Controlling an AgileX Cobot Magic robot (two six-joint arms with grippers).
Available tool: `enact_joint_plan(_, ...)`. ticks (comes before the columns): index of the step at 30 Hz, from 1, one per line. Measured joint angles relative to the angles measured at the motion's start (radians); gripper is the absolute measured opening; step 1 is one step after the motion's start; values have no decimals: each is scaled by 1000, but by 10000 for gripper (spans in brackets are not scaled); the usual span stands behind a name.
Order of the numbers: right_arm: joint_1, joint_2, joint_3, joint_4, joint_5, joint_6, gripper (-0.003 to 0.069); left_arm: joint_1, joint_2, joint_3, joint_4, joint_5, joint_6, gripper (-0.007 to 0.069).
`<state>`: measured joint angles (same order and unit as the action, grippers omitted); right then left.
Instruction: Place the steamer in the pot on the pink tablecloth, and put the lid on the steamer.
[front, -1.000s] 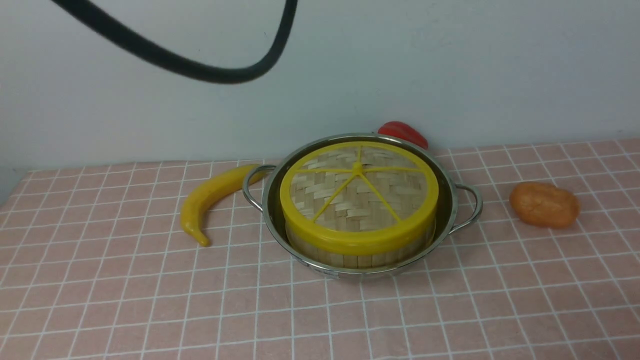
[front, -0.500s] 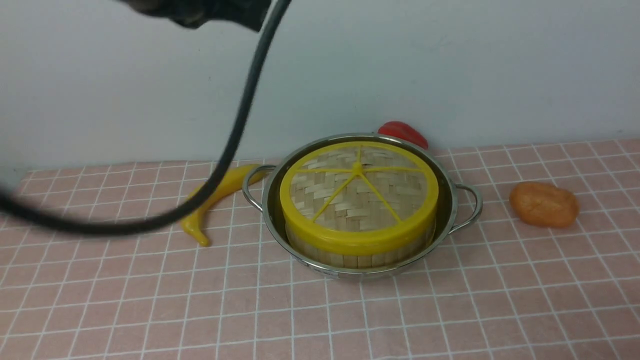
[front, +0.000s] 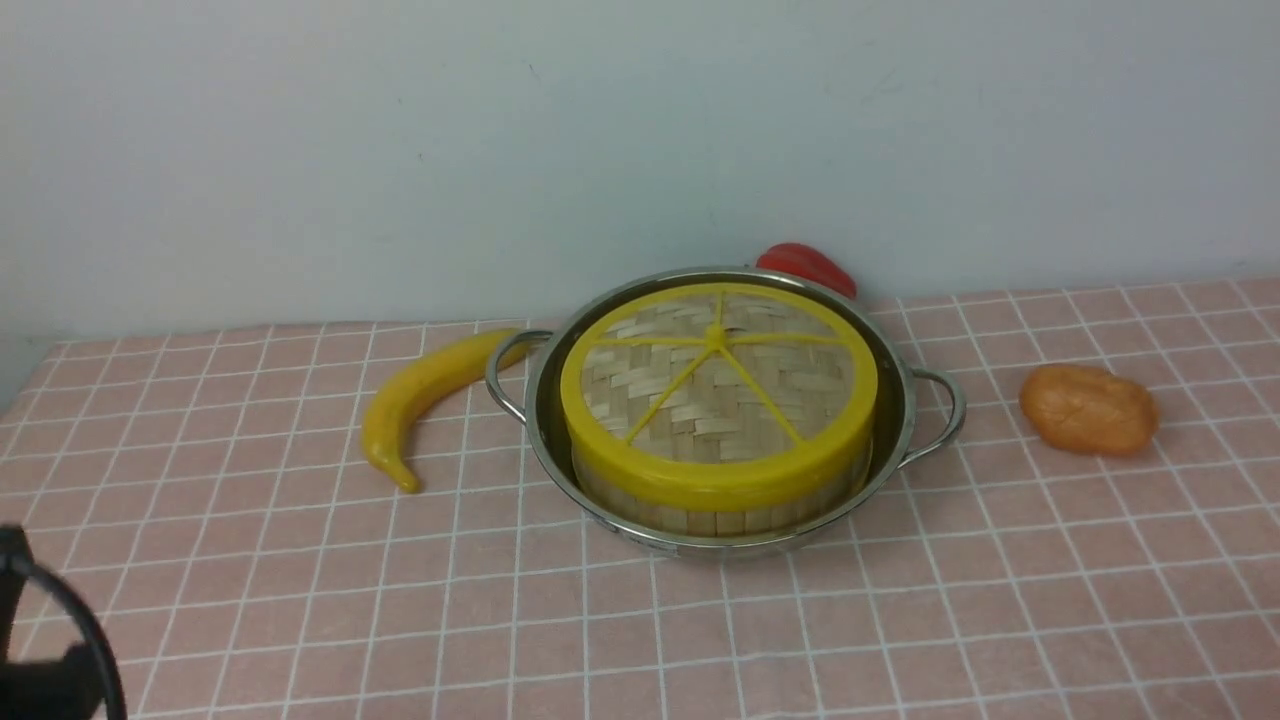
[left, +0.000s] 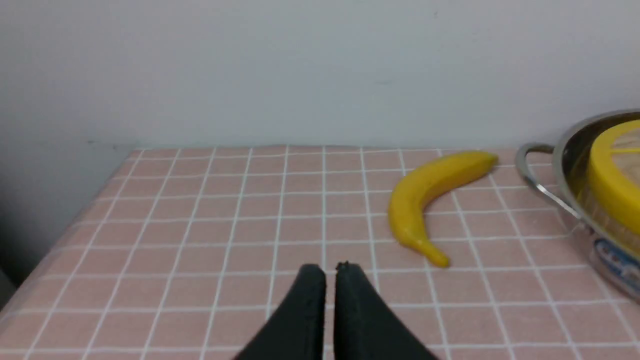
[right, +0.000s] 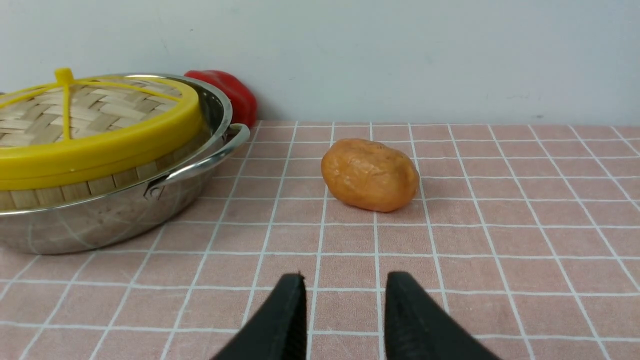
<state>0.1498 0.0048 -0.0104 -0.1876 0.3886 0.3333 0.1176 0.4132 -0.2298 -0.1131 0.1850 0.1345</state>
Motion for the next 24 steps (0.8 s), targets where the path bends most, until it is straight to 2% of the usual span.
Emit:
enact_joint_plan(7, 0, 0, 0, 0, 0, 0, 243, 13, -232, 219, 18, -72, 0, 44)
enact_joint_plan(12, 0, 0, 0, 0, 0, 0, 243, 14, -388, 237, 113, 54, 0, 62)
enact_joint_plan(16, 0, 0, 0, 0, -1, 0, 243, 14, -409, 237, 140, 136, 0, 64)
enact_joint_plan(24, 0, -1, 0, 0, 0, 0, 243, 14, -412, 237, 150, 154, 0, 78)
